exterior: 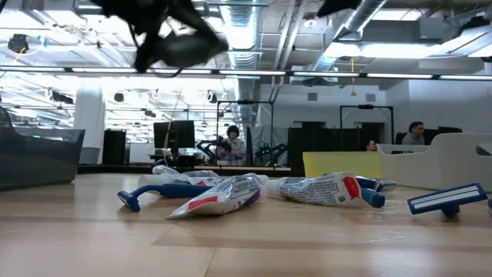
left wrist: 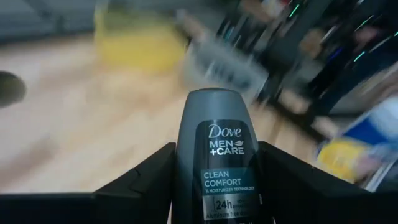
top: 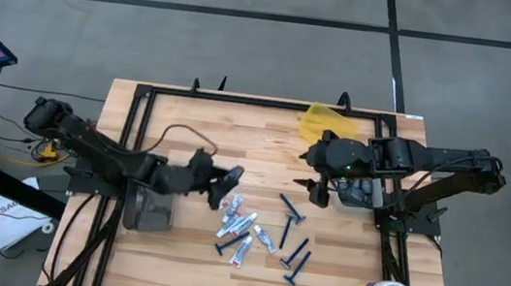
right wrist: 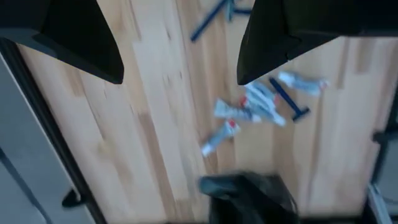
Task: Pick & Place Travel size toiletries
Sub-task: Put the gray deodorant bottle into the white bin
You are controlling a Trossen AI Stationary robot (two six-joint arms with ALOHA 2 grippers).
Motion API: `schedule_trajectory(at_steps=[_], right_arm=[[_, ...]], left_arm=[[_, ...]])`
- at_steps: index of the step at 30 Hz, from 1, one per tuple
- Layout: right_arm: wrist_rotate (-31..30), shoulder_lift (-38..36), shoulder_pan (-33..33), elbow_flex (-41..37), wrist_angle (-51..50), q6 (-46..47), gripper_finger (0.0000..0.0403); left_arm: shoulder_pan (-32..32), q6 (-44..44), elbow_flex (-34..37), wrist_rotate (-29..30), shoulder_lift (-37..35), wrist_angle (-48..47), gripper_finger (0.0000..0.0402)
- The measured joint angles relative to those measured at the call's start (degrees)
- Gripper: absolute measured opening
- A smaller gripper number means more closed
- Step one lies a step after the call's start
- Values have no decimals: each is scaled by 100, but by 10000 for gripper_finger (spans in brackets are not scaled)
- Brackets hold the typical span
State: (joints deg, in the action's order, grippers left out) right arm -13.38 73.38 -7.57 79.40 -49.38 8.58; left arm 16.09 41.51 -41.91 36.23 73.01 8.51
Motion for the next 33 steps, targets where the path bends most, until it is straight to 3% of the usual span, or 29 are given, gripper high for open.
schedule_trajectory(at_steps=[5, 14, 21, 27, 33], right_arm=[[2, 0, -59, -2, 886, -32, 306], [478, 1, 217, -2, 2450, -342, 306], [1201, 483, 666, 4, 3816, -419, 306], [1253, 1157, 819, 4, 4395, -182, 306], [1364, 1373, 802, 41, 4710, -102, 306]], left_arm=[[-410, -1423, -10, -285, 37, 1456, 198], [-592, -2912, -9, -580, 39, 2739, 200], [-592, -3431, -10, -663, 37, 3078, 199], [-592, -3711, -11, -607, 37, 3144, 197], [-592, -4001, -11, -453, 37, 3153, 200]])
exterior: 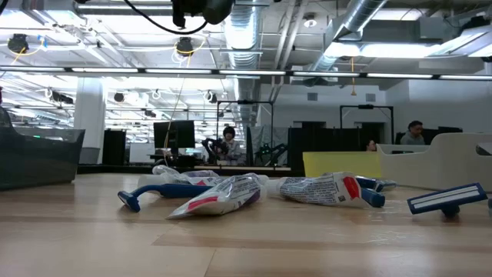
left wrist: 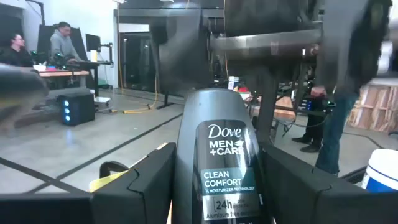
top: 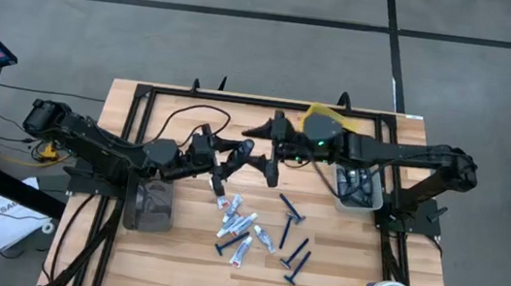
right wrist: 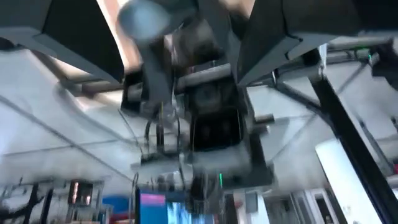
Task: Pick & Place Travel size toiletries
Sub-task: Put the gray deodorant bottle into the white bin
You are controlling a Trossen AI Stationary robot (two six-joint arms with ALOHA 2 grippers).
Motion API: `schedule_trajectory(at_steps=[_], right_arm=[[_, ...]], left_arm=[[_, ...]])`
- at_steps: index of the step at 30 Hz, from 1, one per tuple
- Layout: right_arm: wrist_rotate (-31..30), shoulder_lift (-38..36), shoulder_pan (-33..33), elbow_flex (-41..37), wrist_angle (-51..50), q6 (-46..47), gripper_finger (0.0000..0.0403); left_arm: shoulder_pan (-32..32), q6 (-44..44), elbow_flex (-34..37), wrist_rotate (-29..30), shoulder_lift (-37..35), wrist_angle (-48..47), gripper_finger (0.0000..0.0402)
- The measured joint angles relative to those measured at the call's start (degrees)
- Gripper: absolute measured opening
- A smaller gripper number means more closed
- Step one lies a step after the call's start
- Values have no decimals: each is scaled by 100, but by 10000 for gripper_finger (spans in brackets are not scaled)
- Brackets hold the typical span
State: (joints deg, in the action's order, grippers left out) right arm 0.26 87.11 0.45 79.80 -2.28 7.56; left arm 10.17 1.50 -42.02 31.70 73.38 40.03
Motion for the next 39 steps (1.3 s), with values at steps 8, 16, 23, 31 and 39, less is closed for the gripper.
schedule_trajectory(at_steps=[8, 16, 23, 31, 39], right_arm=[[141, 115, 87, -10, 61, 76, 306], [295, 275, 118, -27, 126, 150, 300], [290, 323, 125, -12, 194, 148, 278], [267, 323, 129, -12, 179, 148, 178], [202, 321, 136, -12, 187, 224, 130]], left_arm=[[2, -279, 0, 139, 0, 48, 199], [-92, -322, 2, 138, 2, 80, 200], [-125, -319, 0, 133, 0, 116, 198], [-120, -319, 0, 91, 0, 122, 198], [-125, -400, 0, 151, 0, 101, 199]])
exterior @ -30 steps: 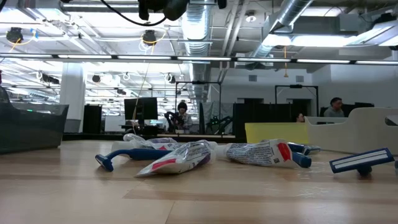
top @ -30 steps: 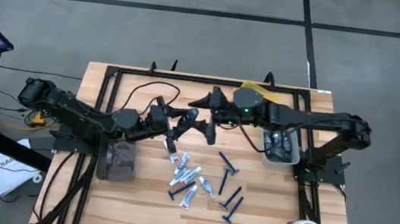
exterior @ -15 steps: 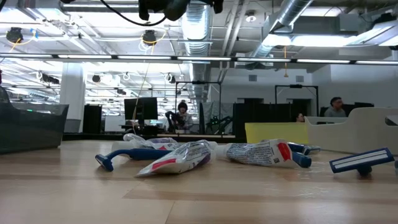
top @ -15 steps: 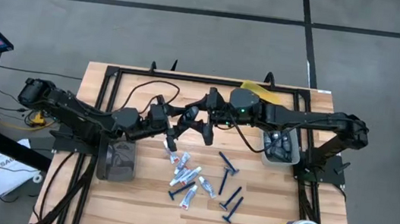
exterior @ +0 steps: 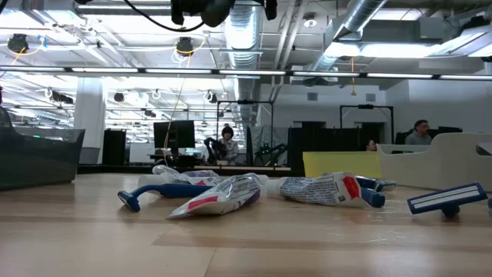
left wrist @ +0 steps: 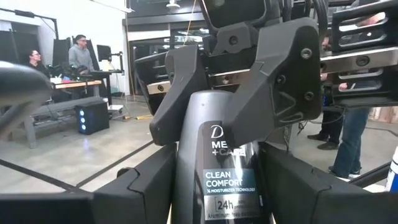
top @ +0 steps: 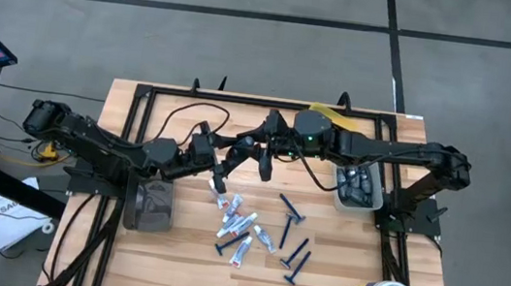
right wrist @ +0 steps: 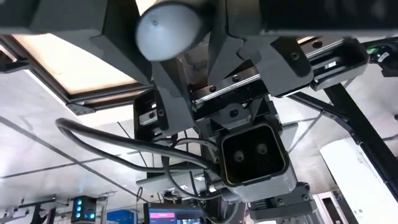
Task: Pick & Place Travel size toiletries
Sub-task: Put the gray deodorant bottle into the white bin
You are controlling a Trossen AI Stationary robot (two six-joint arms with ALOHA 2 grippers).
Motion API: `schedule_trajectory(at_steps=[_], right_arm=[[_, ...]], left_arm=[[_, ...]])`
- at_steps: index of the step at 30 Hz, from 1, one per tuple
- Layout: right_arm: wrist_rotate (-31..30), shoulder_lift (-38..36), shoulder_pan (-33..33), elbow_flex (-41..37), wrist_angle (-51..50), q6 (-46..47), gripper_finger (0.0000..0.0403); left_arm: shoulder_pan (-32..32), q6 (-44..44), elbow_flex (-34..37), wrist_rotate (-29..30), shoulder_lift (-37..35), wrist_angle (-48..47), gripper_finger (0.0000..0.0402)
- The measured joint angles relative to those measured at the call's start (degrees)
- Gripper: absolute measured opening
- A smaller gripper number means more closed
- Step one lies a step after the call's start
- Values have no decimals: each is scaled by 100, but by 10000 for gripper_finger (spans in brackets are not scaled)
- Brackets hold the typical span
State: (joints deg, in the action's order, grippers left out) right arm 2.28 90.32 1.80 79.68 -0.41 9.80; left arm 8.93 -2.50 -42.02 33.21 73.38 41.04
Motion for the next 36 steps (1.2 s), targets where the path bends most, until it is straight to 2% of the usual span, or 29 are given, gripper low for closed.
schedule_trajectory(at_steps=[6, 14, 26, 34, 36], right_arm=[[-13, 0, -2, 0, 6, -25, 126], [114, 0, 56, -4, -26, -26, 61], [84, -88, 134, -13, -507, 10, 62], [-4, -442, 370, 3, -1505, -160, 60], [-176, -642, 451, -20, -2082, -260, 60]], left_arm=[[0, -30, 0, 29, 0, 13, 208], [-2, 20, -2, 9, -2, 70, 233], [3, -5, 20, 33, -4, -240, 202], [154, 42, 190, 35, -7, -294, 199], [199, 143, 226, 31, -7, -299, 198]])
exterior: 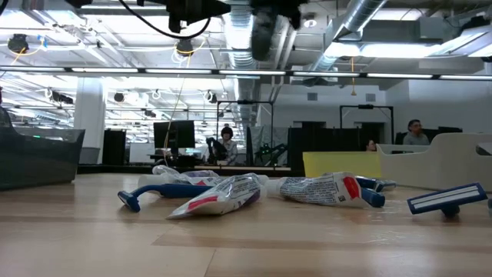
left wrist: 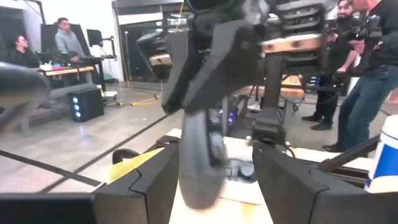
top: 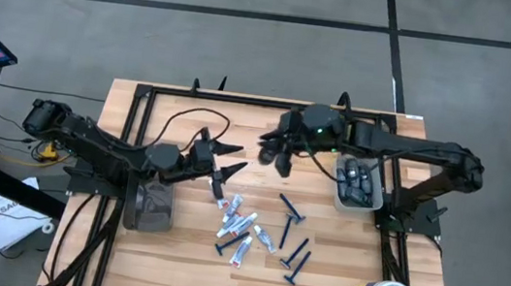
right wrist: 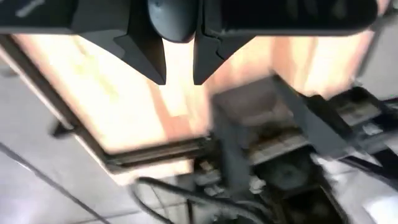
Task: Pick & Place Travel size toiletries
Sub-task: Put the gray deodorant bottle into the white bin
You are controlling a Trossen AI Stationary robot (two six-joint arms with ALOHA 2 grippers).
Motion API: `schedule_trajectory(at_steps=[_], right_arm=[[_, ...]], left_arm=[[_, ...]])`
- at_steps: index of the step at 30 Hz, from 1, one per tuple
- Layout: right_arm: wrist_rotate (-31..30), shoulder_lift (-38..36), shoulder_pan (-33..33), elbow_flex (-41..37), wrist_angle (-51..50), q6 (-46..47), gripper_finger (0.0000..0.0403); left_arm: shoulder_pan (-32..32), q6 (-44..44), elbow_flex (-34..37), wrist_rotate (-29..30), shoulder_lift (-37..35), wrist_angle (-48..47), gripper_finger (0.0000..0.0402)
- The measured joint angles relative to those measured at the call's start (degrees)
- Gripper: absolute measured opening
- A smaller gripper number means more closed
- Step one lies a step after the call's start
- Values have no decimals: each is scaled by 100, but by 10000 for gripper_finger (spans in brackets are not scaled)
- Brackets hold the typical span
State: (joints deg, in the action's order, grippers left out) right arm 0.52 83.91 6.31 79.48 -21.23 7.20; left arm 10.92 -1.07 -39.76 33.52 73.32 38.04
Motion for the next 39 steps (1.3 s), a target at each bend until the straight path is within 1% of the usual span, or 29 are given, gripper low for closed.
schedule_trajectory(at_steps=[2, 5, 9, 12, 15, 18, 23, 28, 31, 34, 39], right_arm=[[-226, -204, 85, 17, -355, -141, 60], [-562, -552, 244, 15, -1239, -313, 60], [-998, -1121, 486, -136, -2501, -250, 60], [-1439, -1587, 636, -366, -3530, 98, 60], [-1840, -2029, 747, -735, -4473, 639, 60], [-2087, -2370, 828, -1197, -5015, 1178, 60], [-2162, -2490, 889, -2057, -5082, 1714, 60], [-2466, -2155, 882, -2627, -4975, 1854, 60], [-2637, -1858, 874, -2772, -4838, 1783, 60], [-2668, -1527, 874, -2769, -4621, 1638, 60], [-2793, -940, 874, -2767, -4565, 1505, 63]], left_arm=[[14, 90, 40, 5, 0, -22, 198], [61, 172, 45, 12, 0, -77, 198], [101, 254, 44, 26, 0, -192, 198], [113, 334, 43, 40, -2, -241, 198], [113, 349, 43, 42, -2, -273, 198], [111, 349, 43, 44, -2, -275, 197], [111, 349, 43, 44, -2, -271, 197], [111, 349, 43, 42, -2, -272, 197], [111, 348, 43, 42, -2, -271, 197], [111, 349, 43, 42, -2, -269, 197], [111, 349, 43, 39, -2, -271, 197]])
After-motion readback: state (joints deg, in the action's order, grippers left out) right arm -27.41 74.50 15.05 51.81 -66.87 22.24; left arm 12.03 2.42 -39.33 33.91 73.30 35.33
